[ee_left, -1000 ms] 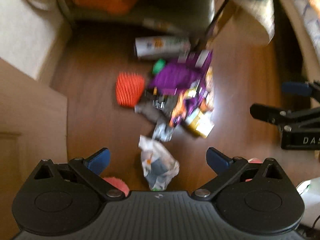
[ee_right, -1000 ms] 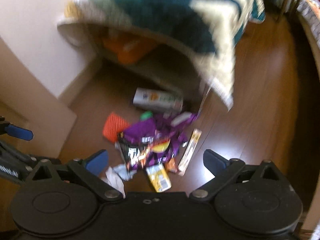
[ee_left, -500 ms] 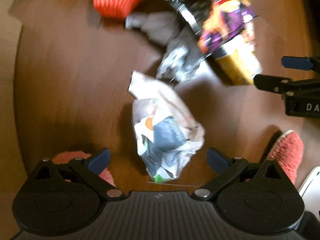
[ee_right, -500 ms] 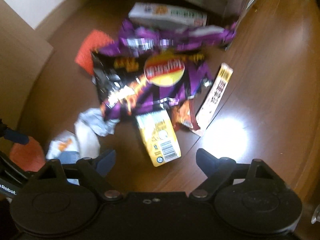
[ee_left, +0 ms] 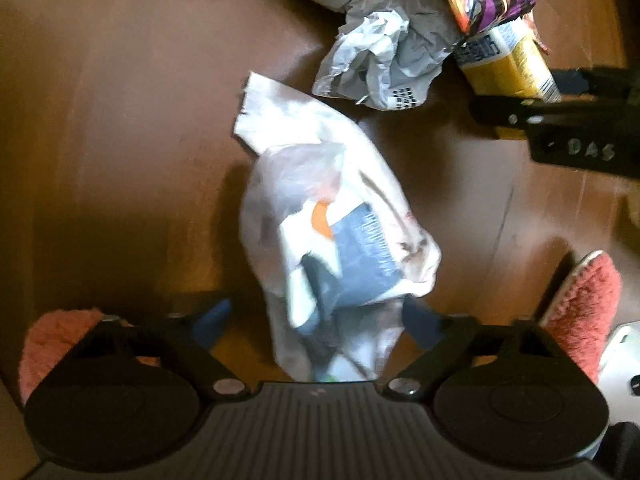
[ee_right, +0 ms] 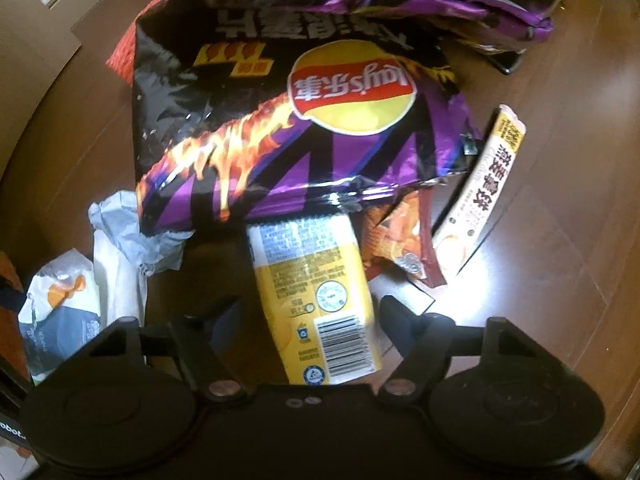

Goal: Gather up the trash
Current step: 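Grasp the white plastic bag with left tool while right tool grasps yellow carton, then carry the white bag and yellow carton up over the wastebasket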

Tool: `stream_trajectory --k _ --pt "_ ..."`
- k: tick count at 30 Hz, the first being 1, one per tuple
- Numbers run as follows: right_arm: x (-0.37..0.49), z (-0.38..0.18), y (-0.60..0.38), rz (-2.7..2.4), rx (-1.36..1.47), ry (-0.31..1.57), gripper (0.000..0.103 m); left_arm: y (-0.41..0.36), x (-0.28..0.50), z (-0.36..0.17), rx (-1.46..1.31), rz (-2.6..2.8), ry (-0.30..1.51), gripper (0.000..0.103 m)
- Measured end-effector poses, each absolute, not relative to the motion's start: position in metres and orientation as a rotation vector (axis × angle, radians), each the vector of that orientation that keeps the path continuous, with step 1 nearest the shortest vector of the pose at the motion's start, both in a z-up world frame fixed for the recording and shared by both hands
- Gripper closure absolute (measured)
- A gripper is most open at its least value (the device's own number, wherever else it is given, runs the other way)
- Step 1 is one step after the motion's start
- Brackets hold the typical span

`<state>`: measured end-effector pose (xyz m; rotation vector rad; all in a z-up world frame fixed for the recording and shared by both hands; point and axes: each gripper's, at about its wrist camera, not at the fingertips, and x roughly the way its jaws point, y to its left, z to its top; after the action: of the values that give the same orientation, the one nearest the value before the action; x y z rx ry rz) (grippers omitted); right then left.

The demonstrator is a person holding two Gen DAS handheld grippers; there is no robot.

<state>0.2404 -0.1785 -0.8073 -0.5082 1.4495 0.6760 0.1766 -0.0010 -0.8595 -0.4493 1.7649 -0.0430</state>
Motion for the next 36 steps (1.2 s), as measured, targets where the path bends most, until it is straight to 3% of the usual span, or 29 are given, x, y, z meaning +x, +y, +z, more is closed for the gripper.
stream_trajectory --k 1,4,9,10,11,24,36 --pt "0.239 -0.808 -0.178 0.676 -0.514 1.450 0.039 0.000 0.176 -0.860 -0.478 -0.046 1.769 0.037" --pt "0.236 -0.806 -0.180 0.669 -0.515 1.452 0.049 0.002 0.176 -0.856 -0.508 -0.031 1.772 0.048" --pt "0.227 -0.802 -0.185 0.650 -0.520 1.456 0.051 -0.003 0.182 -0.838 -0.463 -0.008 1.769 0.071" --pt "0.223 -0.800 -0.186 0.651 -0.504 1.462 0.051 -0.005 0.183 -0.835 -0.445 0.004 1.770 0.084" --pt "0.221 -0.795 -0.187 0.648 -0.489 1.471 0.052 -0.006 0.185 -0.832 -0.431 0.015 1.772 0.089" --pt "0.208 -0.722 -0.207 0.529 -0.301 1.590 0.054 0.007 0.196 -0.753 -0.462 0.124 1.709 0.094" --pt "0.226 -0.576 -0.195 0.552 -0.183 1.502 0.054 0.025 0.225 -0.626 -0.482 0.143 1.624 0.094"
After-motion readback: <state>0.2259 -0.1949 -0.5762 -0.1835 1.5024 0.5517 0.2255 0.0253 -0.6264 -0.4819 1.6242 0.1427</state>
